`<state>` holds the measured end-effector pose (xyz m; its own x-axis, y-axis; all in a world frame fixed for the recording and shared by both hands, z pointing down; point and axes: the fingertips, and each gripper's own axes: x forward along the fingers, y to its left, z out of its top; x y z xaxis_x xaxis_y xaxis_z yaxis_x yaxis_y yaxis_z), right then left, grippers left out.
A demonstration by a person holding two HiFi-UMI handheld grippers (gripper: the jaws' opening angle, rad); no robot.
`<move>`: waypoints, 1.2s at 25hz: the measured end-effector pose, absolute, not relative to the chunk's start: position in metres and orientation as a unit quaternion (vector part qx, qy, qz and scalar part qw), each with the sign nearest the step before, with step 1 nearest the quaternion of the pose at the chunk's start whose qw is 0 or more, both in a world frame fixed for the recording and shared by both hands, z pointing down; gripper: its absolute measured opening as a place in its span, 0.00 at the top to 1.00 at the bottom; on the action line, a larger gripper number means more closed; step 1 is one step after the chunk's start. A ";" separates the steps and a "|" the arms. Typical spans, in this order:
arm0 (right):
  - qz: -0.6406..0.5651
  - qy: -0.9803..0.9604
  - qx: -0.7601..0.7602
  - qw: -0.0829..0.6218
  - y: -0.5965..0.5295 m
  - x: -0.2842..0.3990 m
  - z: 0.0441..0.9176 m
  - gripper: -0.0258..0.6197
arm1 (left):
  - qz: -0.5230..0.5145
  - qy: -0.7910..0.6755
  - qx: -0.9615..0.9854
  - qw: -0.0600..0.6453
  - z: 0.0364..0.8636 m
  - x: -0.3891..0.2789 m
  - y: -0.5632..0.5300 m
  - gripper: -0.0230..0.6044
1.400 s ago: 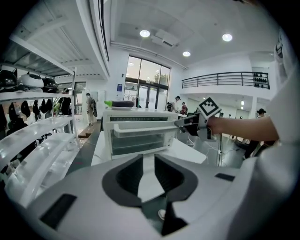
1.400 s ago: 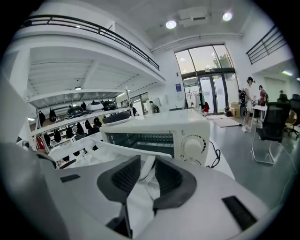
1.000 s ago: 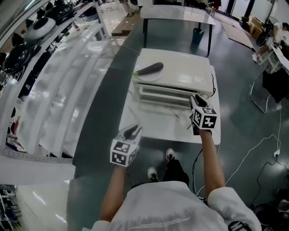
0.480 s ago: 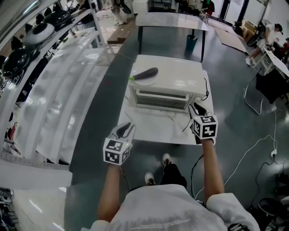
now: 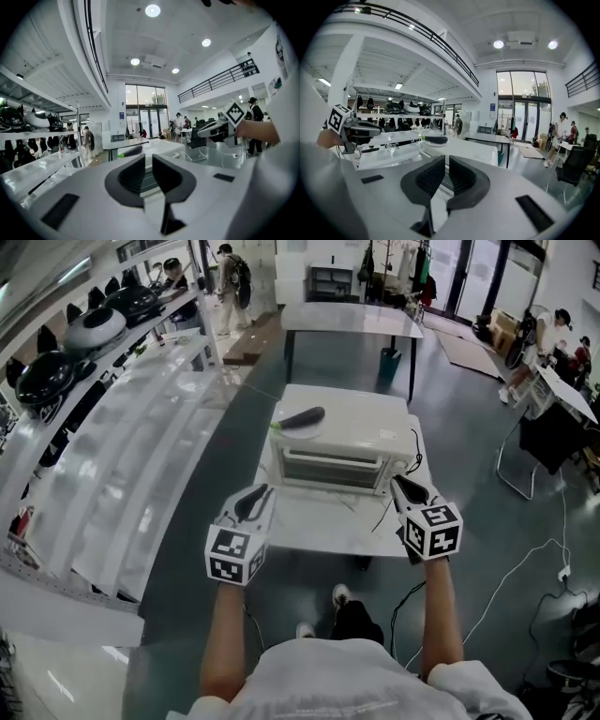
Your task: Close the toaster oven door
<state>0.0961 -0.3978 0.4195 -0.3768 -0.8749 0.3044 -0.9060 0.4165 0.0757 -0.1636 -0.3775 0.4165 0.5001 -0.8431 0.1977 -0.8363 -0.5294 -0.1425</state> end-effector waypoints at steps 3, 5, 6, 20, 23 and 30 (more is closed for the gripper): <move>0.026 -0.835 0.526 0.159 -0.383 0.083 0.402 0.90 | -0.111 0.479 -0.870 0.039 0.394 -0.157 -0.369 0.91; 0.010 -0.838 0.520 0.164 -0.375 0.074 0.393 0.90 | -0.109 0.469 -0.875 0.057 0.383 -0.151 -0.363 0.91; 0.005 -0.840 0.518 0.163 -0.372 0.071 0.389 0.90 | -0.108 0.462 -0.878 0.066 0.377 -0.147 -0.360 0.92; -0.045 -0.861 0.490 0.130 -0.330 0.048 0.341 0.93 | -0.103 0.436 -0.886 0.117 0.338 -0.118 -0.325 0.93; -0.054 -0.861 0.487 0.136 -0.328 0.046 0.341 0.93 | -0.102 0.437 -0.885 0.120 0.337 -0.118 -0.322 0.93; -0.049 -0.862 0.485 0.139 -0.330 0.050 0.350 0.93 | -0.098 0.450 -0.881 0.109 0.340 -0.123 -0.323 0.93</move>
<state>0.0499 -0.3302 0.3503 -0.4909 -0.8496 0.1929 -0.8226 0.5249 0.2186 -0.1226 -0.3226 0.3398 0.5762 -0.8138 0.0748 -0.7712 -0.5718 -0.2800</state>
